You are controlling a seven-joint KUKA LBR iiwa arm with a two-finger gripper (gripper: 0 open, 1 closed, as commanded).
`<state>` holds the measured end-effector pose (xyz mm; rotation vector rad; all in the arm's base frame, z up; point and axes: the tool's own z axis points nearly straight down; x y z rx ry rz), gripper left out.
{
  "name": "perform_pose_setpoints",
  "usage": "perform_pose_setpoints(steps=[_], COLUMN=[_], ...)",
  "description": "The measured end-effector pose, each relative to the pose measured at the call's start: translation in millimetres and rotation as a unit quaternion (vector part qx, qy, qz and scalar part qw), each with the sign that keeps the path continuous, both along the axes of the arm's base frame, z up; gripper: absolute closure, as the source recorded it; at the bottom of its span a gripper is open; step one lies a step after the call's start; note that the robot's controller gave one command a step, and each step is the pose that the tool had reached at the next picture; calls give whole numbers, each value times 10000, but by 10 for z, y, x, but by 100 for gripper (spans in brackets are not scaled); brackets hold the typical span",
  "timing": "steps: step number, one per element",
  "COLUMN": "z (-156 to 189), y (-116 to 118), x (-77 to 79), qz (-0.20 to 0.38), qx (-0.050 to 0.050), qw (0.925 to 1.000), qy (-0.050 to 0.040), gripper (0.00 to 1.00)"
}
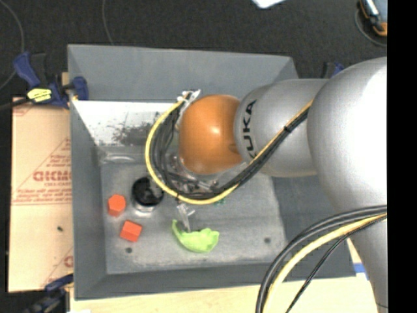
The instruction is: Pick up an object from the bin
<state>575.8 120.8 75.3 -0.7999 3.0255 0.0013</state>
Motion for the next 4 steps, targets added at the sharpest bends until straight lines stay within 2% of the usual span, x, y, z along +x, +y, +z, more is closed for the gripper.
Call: perform_pose_setpoints(steps=[1, 2, 3, 4], z=[-11, -17, -26, -11], y=[-360, -482, -1066, -1285], x=[-162, -184, -113, -100], qz=[404, 1943, 2468, 3032], qx=[17, -10, -6, -36], qw=[9992, 9809, 9690, 9529], qy=[-35, -74, -101, -108], gripper=[0, 0, 0, 0])
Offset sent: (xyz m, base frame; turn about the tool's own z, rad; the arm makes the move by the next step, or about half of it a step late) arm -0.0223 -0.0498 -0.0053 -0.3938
